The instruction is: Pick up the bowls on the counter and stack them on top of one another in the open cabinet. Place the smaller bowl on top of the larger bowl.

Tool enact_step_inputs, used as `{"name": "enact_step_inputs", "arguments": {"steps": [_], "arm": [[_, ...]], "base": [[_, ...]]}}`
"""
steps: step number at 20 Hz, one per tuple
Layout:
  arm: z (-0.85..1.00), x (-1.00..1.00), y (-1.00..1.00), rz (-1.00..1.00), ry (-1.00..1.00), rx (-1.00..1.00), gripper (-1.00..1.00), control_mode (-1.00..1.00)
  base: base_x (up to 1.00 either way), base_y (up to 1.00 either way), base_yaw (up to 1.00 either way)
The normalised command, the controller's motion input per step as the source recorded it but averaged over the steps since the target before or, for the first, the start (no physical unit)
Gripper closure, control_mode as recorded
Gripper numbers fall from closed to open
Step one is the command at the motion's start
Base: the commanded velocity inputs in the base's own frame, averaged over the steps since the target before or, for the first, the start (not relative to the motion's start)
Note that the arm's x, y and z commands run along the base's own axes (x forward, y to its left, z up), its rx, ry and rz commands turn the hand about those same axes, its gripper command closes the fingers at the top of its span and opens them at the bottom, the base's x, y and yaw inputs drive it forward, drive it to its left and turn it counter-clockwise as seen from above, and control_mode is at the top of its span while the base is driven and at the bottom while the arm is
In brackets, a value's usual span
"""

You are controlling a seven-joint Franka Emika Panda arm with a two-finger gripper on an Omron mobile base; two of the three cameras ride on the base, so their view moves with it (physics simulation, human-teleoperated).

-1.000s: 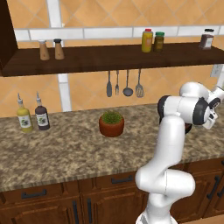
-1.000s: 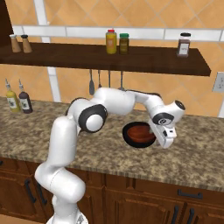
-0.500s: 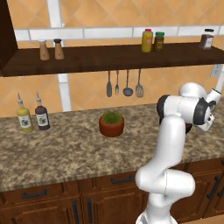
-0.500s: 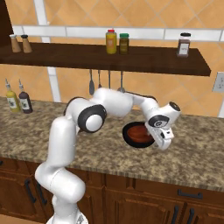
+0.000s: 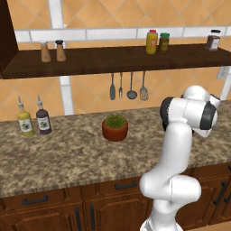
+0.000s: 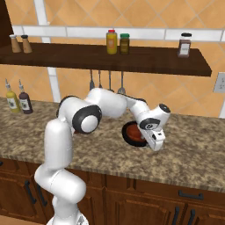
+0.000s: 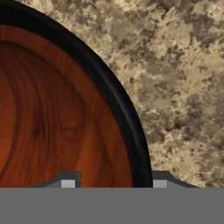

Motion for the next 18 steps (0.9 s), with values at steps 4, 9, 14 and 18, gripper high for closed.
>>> {"name": "enact_step_inputs", "arguments": {"steps": [4,9,14,18], "arm": [[0.09,-0.33,0.01,0.0,-0.16,0.0,1.0,-1.0],[0.78,-0.83,0.0,-0.01,-0.43,0.0,1.0,-1.0],[1.0,-0.73,0.0,0.0,-0.17,0.0,1.0,-1.0],[1.0,-0.64,-0.03,0.0,-0.09,0.0,1.0,-1.0]], "base": [[0.0,0.0,0.0],[0.0,0.0,0.0],[0.0,0.0,0.0],[0.0,0.0,0.0]]}}
